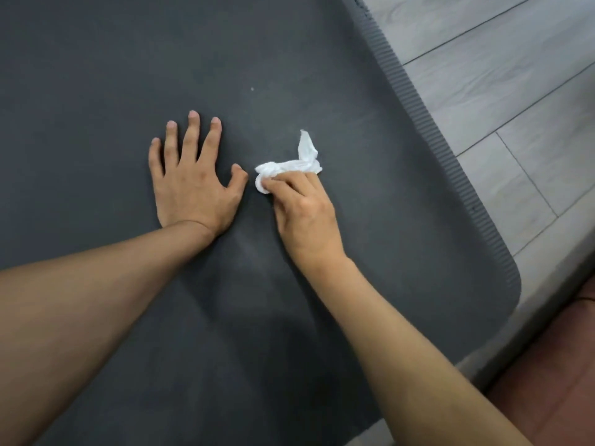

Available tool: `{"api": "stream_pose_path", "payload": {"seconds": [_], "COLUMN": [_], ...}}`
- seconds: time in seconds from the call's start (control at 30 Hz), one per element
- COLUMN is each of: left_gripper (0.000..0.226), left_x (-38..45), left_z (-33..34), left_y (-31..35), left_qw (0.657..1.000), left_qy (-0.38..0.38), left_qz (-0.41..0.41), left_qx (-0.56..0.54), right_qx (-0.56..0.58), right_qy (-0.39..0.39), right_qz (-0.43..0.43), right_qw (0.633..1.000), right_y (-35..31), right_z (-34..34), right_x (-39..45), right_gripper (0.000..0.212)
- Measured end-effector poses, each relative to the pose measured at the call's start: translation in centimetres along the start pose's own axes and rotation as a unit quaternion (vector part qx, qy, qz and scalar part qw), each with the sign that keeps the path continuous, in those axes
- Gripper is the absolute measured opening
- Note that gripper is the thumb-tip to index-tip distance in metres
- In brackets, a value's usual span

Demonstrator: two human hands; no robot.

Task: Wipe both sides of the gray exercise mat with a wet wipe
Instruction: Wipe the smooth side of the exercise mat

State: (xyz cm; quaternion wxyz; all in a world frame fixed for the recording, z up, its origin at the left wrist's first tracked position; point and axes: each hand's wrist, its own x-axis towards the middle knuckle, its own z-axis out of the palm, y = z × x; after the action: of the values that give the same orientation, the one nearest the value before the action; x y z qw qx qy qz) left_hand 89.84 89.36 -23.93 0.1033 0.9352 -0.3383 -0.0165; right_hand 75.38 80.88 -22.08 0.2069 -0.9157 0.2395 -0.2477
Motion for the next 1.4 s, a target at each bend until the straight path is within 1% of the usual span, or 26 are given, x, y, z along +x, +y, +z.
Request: {"api": "stream_pose_path", "payload": {"seconds": [0.03, 0.1, 0.17, 0.2, 0.23, 0.3, 0.37, 0.43, 0.47, 0.5, 0.57, 0.6, 0.63, 0.73, 0.87, 1.0, 1.07, 1.1, 1.17, 1.2, 1.27, 1.3, 1.33, 1.37, 1.4], "left_gripper": [0.073, 0.073, 0.073, 0.073, 0.073, 0.073, 0.072, 0.069, 0.066, 0.062, 0.055, 0.056, 0.059, 0.07, 0.075, 0.075, 0.075, 0.074, 0.074, 0.074, 0.074, 0.074, 0.073, 0.073, 0.072], "left_x": [0.0, 0.0, 0.0, 0.1, 0.2, 0.1, 0.0, 0.2, 0.1, -0.3, -2.8, -5.4, -8.8, -16.6, -16.8, -17.2, -17.1, -17.0, -17.0, -17.1, -17.1, -17.0, -16.9, -17.0, -17.0], "left_z": [-0.1, -0.1, -0.1, 0.0, 0.0, 0.0, 0.1, 0.0, -0.3, -0.8, -1.4, -1.4, -1.5, -1.7, -1.1, -0.7, -0.6, -0.6, -0.6, -0.6, -0.6, -0.6, -0.6, -0.5, -0.5], "left_y": [0.0, 0.0, 0.0, 0.0, 0.0, 0.1, 0.0, 0.0, 0.3, 0.7, 1.9, 2.6, 3.2, 3.5, 3.0, 3.1, 2.9, 2.9, 2.9, 2.9, 2.9, 3.0, 3.0, 3.0, 3.0], "left_qw": [1.0, 1.0, 1.0, 1.0, 1.0, 1.0, 1.0, 1.0, 0.999, 0.997, 0.98, 0.975, 0.977, 0.989, 0.989, 0.99, 0.99, 0.991, 0.991, 0.991, 0.992, 0.992, 0.992, 0.992, 0.992], "left_qy": [-0.001, -0.003, -0.001, 0.0, 0.001, -0.001, -0.002, 0.002, 0.011, 0.023, 0.036, 0.02, -0.006, -0.06, -0.078, -0.072, -0.068, -0.062, -0.056, -0.055, -0.051, -0.048, -0.044, -0.041, -0.04], "left_qz": [0.0, -0.001, 0.0, 0.002, 0.004, 0.007, 0.007, 0.01, 0.032, 0.078, 0.197, 0.222, 0.214, 0.135, 0.116, 0.116, 0.117, 0.116, 0.114, 0.114, 0.116, 0.117, 0.117, 0.115, 0.114], "left_qx": [-0.001, -0.002, -0.001, -0.003, -0.006, 0.0, 0.013, 0.009, 0.01, 0.014, 0.02, 0.021, 0.019, 0.014, 0.043, 0.041, 0.037, 0.036, 0.036, 0.035, 0.03, 0.026, 0.022, 0.021, 0.023], "right_qx": [-0.021, -0.094, -0.163, -0.18, -0.185, -0.16, -0.129, -0.122, -0.12, -0.119, -0.123, -0.124, -0.121, -0.117, -0.13, -0.144, -0.133, -0.112, -0.037, -0.004, 0.004, -0.002, -0.022, -0.063, -0.109], "right_qy": [0.006, 0.047, 0.075, 0.08, 0.089, 0.11, 0.138, 0.148, 0.147, 0.146, 0.142, 0.141, 0.143, 0.145, 0.137, 0.104, 0.097, 0.102, 0.093, 0.069, 0.015, -0.005, -0.004, 0.009, 0.023], "right_qz": [-0.012, 0.019, 0.113, 0.162, 0.193, 0.218, 0.226, 0.23, 0.231, 0.232, 0.226, 0.224, 0.221, 0.211, 0.181, 0.181, 0.185, 0.174, 0.101, 0.052, -0.022, -0.046, -0.061, -0.051, -0.017], "right_qw": [1.0, 0.994, 0.977, 0.967, 0.959, 0.956, 0.956, 0.954, 0.954, 0.954, 0.956, 0.956, 0.957, 0.96, 0.965, 0.967, 0.969, 0.973, 0.99, 0.996, 1.0, 0.999, 0.998, 0.997, 0.994], "right_y": [1.5, 6.7, 12.5, 14.5, 15.6, 16.2, 15.9, 16.1, 16.2, 16.2, 16.1, 15.9, 15.8, 15.9, 16.1, 15.9, 14.6, 13.0, 7.8, 4.9, 1.0, 1.2, 2.5, 4.8, 7.3], "right_z": [-0.7, -2.9, -6.3, -7.6, -8.1, -7.7, -7.1, -7.1, -7.2, -7.3, -7.2, -7.0, -7.0, -7.4, -7.2, -7.6, -7.2, -6.5, -3.5, -1.8, -0.2, -0.4, -1.4, -2.7, -4.5], "right_x": [0.6, 2.4, 3.9, 4.1, 3.9, 3.4, 3.3, 3.6, 3.8, 3.8, 3.8, 3.8, 3.8, 3.8, 3.7, 3.3, 2.9, 2.6, 0.8, -0.5, -2.6, -2.7, -2.4, -1.8, -1.0], "right_gripper": [0.021, 0.02, 0.025, 0.028, 0.029, 0.026, 0.025, 0.025, 0.025, 0.025, 0.025, 0.025, 0.024, 0.025, 0.025, 0.026, 0.026, 0.026, 0.024, 0.024, 0.023, 0.021, 0.019, 0.018, 0.017]}}
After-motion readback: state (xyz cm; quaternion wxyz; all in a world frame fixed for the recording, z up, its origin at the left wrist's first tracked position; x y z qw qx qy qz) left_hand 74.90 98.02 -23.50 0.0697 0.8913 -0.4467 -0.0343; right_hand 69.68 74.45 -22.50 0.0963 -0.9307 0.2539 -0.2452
